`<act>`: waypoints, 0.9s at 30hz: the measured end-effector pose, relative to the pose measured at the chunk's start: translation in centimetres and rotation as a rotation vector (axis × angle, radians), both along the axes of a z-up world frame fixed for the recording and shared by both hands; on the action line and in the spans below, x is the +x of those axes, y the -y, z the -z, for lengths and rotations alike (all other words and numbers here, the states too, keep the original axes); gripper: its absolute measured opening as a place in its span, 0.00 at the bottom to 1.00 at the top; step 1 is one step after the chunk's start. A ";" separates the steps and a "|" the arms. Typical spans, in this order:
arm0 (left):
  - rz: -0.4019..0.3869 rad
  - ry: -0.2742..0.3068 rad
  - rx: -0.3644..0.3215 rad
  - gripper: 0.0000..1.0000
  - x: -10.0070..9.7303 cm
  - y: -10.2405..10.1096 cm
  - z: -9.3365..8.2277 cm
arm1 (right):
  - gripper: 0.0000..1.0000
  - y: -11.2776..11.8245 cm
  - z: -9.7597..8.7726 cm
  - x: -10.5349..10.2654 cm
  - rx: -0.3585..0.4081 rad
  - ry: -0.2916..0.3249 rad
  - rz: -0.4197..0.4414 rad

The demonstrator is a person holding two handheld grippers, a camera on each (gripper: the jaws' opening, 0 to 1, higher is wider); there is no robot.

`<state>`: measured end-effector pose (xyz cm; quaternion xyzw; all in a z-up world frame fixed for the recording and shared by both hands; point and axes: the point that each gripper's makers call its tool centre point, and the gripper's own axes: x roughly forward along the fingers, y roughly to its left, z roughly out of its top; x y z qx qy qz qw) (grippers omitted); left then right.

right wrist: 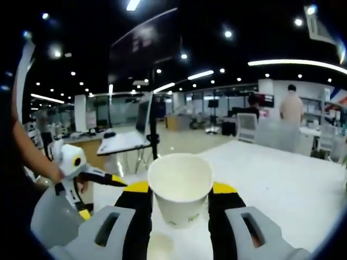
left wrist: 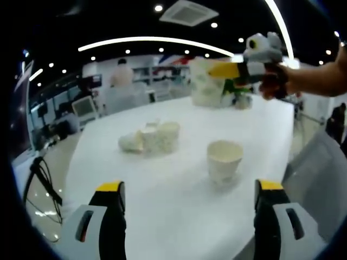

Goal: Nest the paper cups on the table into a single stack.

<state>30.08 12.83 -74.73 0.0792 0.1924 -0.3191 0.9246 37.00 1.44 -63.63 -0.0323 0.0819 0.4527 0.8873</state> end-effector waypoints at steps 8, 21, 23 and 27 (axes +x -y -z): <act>0.005 -0.007 0.007 0.99 -0.2 0.1 0.2 | 0.37 -0.7 0.8 -2.2 -0.010 0.000 -0.026; 0.012 -0.006 0.011 0.99 -0.2 0.2 0.2 | 0.36 -0.5 1.5 -4.4 -0.008 0.002 -0.040; 0.012 -0.006 0.010 0.99 -0.2 0.2 0.2 | 0.36 -0.5 1.6 -4.5 -0.005 0.002 -0.039; 0.010 -0.006 0.010 0.99 -0.2 0.1 0.2 | 0.36 -0.5 2.0 -4.6 -0.003 -0.007 -0.036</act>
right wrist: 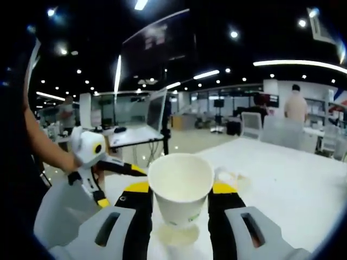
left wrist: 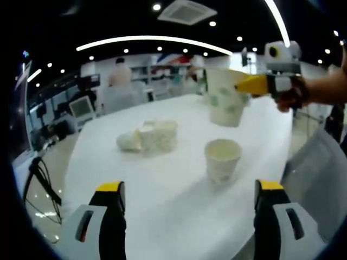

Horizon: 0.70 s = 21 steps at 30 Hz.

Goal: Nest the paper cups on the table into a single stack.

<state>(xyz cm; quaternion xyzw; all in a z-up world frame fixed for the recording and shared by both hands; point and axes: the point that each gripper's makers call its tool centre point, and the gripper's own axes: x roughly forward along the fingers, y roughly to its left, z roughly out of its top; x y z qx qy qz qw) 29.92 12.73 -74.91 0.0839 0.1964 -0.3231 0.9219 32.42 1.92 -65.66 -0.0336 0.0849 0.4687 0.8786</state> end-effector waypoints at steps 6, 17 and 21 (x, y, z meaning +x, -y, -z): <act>-0.001 0.000 -0.001 0.99 0.0 0.0 0.0 | 0.36 0.1 0.4 0.4 0.025 0.013 0.012; 0.000 0.001 0.005 0.99 0.1 -0.1 0.1 | 0.37 -0.2 2.5 0.6 0.027 0.015 0.026; 0.002 0.000 0.006 0.99 0.1 -0.1 0.1 | 0.37 -0.2 3.1 0.8 0.021 0.021 0.035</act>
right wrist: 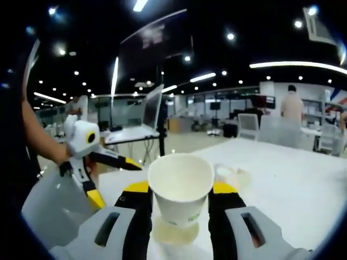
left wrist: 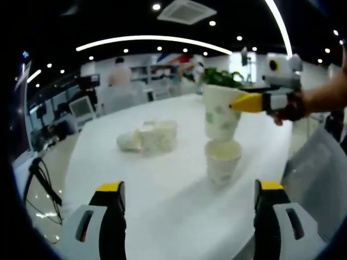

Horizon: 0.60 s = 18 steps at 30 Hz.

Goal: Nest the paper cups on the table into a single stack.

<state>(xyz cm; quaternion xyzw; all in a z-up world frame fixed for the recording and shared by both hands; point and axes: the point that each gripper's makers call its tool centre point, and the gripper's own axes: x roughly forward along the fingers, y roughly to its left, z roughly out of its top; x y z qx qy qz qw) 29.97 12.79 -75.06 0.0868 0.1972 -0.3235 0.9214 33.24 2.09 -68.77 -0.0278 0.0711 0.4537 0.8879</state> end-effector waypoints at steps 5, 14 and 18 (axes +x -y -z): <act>-0.002 0.000 -0.001 0.99 0.0 0.0 0.0 | 0.37 0.1 0.8 0.1 -0.003 -0.011 0.012; -0.002 0.000 -0.002 0.99 0.0 0.0 0.0 | 0.37 -0.1 3.0 -0.3 -0.020 -0.044 0.016; -0.002 0.000 -0.002 0.99 0.0 0.0 0.0 | 0.37 -0.1 3.6 -0.3 -0.026 -0.054 0.022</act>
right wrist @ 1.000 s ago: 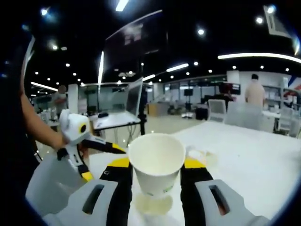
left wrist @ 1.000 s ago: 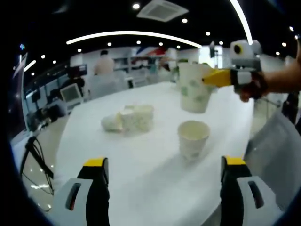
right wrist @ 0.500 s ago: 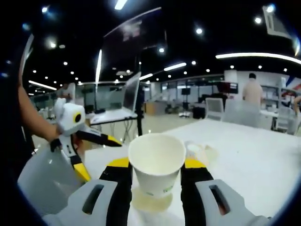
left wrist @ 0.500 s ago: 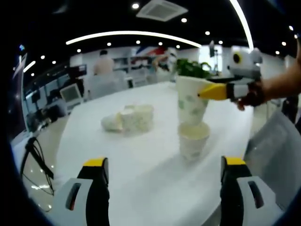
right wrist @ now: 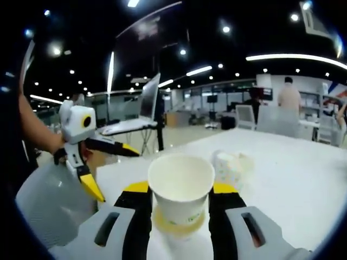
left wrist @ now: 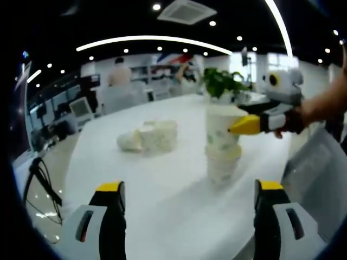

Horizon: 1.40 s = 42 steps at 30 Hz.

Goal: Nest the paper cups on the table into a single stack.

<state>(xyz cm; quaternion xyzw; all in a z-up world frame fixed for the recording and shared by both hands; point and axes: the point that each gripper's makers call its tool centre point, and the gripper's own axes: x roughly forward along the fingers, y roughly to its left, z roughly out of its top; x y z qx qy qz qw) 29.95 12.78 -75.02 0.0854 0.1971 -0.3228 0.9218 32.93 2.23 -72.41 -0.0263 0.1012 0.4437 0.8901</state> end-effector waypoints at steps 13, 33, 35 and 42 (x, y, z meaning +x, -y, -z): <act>-0.001 0.000 0.001 0.99 0.0 0.1 0.0 | 0.38 -0.1 2.0 -0.2 -0.026 -0.040 0.010; -0.001 0.000 -0.001 0.98 -0.1 0.1 -0.1 | 0.40 -0.3 3.8 -0.7 -0.075 -0.059 0.003; 0.001 -0.005 0.001 0.98 -0.1 0.1 0.0 | 0.40 -0.3 3.8 -0.7 -0.080 -0.054 -0.002; -0.003 0.001 0.003 0.98 -0.1 0.0 -0.1 | 0.47 -0.4 3.5 -0.7 -0.080 -0.058 -0.011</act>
